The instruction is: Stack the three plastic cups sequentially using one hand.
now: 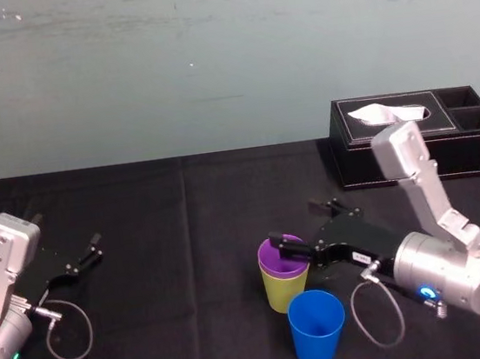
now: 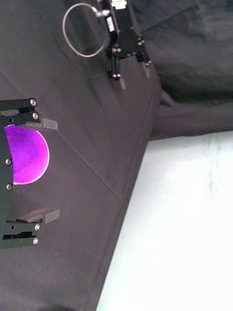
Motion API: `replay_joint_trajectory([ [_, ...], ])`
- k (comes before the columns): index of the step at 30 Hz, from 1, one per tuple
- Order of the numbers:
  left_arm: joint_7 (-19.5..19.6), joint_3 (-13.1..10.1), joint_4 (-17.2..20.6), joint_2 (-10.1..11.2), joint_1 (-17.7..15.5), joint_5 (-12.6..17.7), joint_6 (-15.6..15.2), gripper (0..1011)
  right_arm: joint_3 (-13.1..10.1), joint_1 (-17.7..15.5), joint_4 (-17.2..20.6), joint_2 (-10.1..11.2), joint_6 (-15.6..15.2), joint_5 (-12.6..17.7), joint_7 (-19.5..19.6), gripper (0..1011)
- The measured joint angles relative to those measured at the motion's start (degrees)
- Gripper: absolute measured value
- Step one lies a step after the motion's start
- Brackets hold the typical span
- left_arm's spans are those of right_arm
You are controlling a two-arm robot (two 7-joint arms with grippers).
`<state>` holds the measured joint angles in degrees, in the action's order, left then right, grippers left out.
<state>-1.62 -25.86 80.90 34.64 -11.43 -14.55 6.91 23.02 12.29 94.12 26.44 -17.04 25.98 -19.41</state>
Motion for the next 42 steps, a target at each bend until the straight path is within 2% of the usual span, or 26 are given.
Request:
replay_joint_trajectory([
  [5,0.00,0.00,0.00,0.00,0.00,0.00,0.00,1000,-2.21,-2.21,2.53,1.42,0.70,1.54,-0.04,1003],
  [11,0.00,0.00,0.00,0.00,0.00,0.00,0.00,1000,-5.79,-7.43,6.58,5.29,1.60,4.68,-0.99,1003],
  [12,0.00,0.00,0.00,0.00,0.00,0.00,0.00,1000,-6.77,-9.11,7.69,6.62,1.98,5.51,-1.45,1003],
  [13,0.00,0.00,0.00,0.00,0.00,0.00,0.00,1000,-6.77,-9.11,7.69,6.62,1.98,5.51,-1.45,1003],
  [15,0.00,0.00,0.00,0.00,0.00,0.00,0.00,1000,-8.00,-11.57,9.08,8.67,2.77,6.53,-2.27,1003],
  [16,0.00,0.00,0.00,0.00,0.00,0.00,0.00,1000,-8.76,-13.29,10.08,10.13,3.50,6.96,-2.80,1003],
  [19,0.00,0.00,0.00,0.00,0.00,0.00,0.00,1000,-9.94,-16.40,11.29,12.70,5.49,7.19,-3.78,1003],
  [23,0.00,0.00,0.00,0.00,0.00,0.00,0.00,1000,-10.89,-19.20,11.74,14.82,8.47,6.99,-5.23,1003],
  [24,0.00,0.00,0.00,0.00,0.00,0.00,0.00,1000,-11.14,-20.28,11.59,15.53,10.26,6.72,-6.16,1003],
  [33,0.00,0.00,0.00,0.00,0.00,0.00,0.00,1000,-11.36,-23.11,7.95,17.21,19.44,5.01,-11.84,1003],
  [37,0.00,0.00,0.00,0.00,0.00,0.00,0.00,1000,-10.42,-23.14,5.89,17.42,21.63,4.16,-14.22,1003],
  [42,0.00,0.00,0.00,0.00,0.00,0.00,0.00,1000,-8.92,-22.57,4.28,17.54,21.87,3.36,-15.75,1003],
])
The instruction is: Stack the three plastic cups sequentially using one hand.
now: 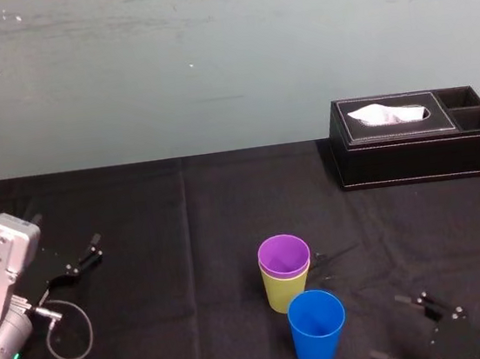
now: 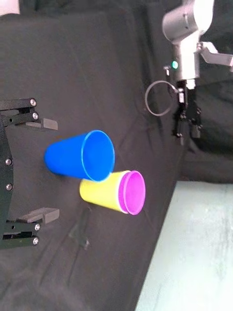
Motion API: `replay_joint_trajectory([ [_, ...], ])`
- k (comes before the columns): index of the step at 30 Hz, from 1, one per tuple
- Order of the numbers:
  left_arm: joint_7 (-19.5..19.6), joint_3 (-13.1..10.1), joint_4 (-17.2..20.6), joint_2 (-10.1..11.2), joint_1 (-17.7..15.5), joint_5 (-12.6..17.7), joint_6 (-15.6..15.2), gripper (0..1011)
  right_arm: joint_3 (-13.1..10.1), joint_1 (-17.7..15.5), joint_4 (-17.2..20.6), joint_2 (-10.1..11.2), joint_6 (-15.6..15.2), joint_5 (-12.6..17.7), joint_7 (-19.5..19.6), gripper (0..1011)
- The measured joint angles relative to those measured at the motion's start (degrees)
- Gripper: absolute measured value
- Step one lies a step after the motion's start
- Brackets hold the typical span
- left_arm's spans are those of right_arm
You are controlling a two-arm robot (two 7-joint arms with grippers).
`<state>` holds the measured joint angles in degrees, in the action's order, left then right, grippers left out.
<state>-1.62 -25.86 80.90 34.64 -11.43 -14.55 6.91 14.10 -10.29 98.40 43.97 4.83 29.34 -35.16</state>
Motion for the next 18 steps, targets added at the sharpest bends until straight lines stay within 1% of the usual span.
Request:
replay_joint_trajectory([
  [5,0.00,0.00,0.00,0.00,0.00,0.00,0.00,1000,1.66,0.88,-0.80,-0.22,-0.47,-1.11,-0.40,1003],
  [8,0.00,0.00,0.00,0.00,0.00,0.00,0.00,1000,2.74,1.58,-1.18,-0.64,-0.80,-2.40,-0.19,1003],
  [13,0.00,0.00,0.00,0.00,0.00,0.00,0.00,1000,4.61,3.40,-1.88,-1.87,-1.89,-4.32,0.49,1003],
  [18,0.00,0.00,0.00,0.00,0.00,0.00,0.00,1000,5.71,4.77,-2.75,-3.16,-2.73,-5.23,1.42,1003],
])
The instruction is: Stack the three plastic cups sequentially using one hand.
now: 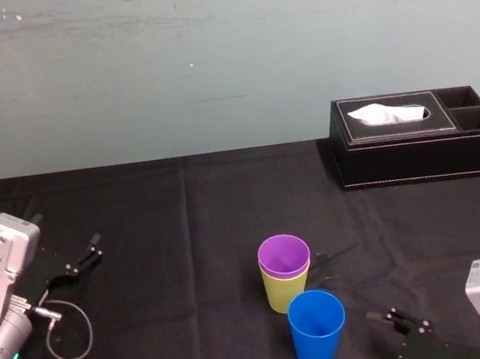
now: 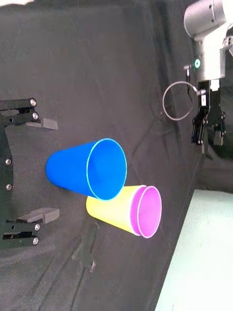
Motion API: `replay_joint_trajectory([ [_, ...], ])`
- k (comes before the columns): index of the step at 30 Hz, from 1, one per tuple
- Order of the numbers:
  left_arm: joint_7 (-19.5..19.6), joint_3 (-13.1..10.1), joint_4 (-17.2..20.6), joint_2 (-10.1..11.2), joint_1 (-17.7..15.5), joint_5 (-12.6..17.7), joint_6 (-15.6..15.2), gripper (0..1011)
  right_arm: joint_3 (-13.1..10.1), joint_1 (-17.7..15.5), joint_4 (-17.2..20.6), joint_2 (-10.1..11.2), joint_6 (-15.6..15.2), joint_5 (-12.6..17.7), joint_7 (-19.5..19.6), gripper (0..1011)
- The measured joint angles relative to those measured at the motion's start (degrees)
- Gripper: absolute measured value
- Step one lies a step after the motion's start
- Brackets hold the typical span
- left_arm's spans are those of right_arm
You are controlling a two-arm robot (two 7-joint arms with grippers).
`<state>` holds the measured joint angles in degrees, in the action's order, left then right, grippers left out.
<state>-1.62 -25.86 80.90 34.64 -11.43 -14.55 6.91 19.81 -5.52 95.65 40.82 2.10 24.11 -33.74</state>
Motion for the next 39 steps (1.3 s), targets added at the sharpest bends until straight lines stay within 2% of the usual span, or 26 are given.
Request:
replay_joint_trajectory([
  [15,0.00,0.00,0.00,0.00,0.00,0.00,0.00,1000,1.87,2.54,-1.96,-3.21,-1.56,-1.11,1.42,1003],
  [39,0.00,0.00,0.00,0.00,0.00,0.00,0.00,1000,4.05,5.40,-3.94,-5.89,-1.99,-1.61,1.58,1003],
])
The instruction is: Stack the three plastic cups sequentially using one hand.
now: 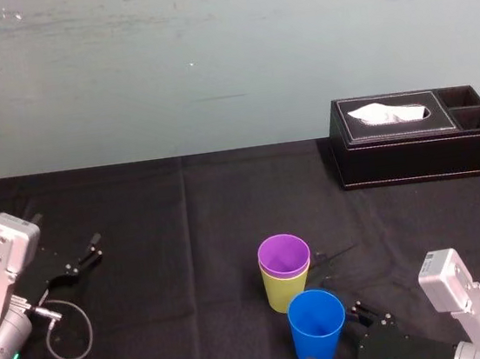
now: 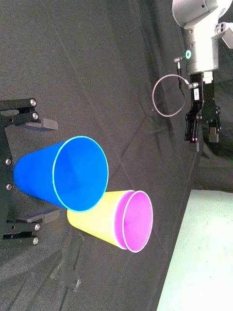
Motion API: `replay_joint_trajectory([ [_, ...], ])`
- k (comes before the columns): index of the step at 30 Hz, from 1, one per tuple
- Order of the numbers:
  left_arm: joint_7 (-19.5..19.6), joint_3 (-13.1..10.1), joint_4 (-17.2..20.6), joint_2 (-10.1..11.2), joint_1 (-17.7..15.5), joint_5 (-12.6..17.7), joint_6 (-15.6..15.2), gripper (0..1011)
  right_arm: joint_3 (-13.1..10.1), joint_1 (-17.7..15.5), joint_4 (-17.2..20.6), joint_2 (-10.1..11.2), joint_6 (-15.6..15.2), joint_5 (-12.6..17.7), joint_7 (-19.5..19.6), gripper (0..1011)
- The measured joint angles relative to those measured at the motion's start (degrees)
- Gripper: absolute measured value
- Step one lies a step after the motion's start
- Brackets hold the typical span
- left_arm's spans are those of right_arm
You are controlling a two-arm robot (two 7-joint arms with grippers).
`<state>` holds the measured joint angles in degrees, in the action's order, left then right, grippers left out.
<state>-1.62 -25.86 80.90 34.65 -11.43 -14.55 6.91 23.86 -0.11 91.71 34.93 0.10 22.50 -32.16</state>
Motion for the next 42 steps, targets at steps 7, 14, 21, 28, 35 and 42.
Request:
replay_joint_trajectory([
  [7,0.00,0.00,0.00,0.00,0.00,0.00,0.00,1000,0.47,0.53,-0.48,-0.75,-0.18,-0.37,0.46,1003],
  [14,0.00,0.00,0.00,0.00,0.00,0.00,0.00,1000,0.88,1.16,-1.07,-1.52,-0.21,-0.73,0.77,1003],
  [21,0.00,0.00,0.00,0.00,0.00,0.00,0.00,1000,1.17,1.69,-1.58,-2.17,-0.23,-1.08,1.01,1003],
  [28,0.00,0.00,0.00,0.00,0.00,0.00,-0.01,1000,1.43,2.11,-2.52,-2.91,-0.22,-1.15,1.08,1003],
  [35,0.00,0.00,0.00,0.00,0.00,0.00,0.00,1000,1.54,2.29,-2.84,-3.31,-0.15,-1.47,1.50,1003],
  [42,0.00,0.00,0.00,0.00,0.00,0.00,0.00,1000,1.54,2.29,-2.84,-3.27,-0.11,-1.44,1.46,1003],
])
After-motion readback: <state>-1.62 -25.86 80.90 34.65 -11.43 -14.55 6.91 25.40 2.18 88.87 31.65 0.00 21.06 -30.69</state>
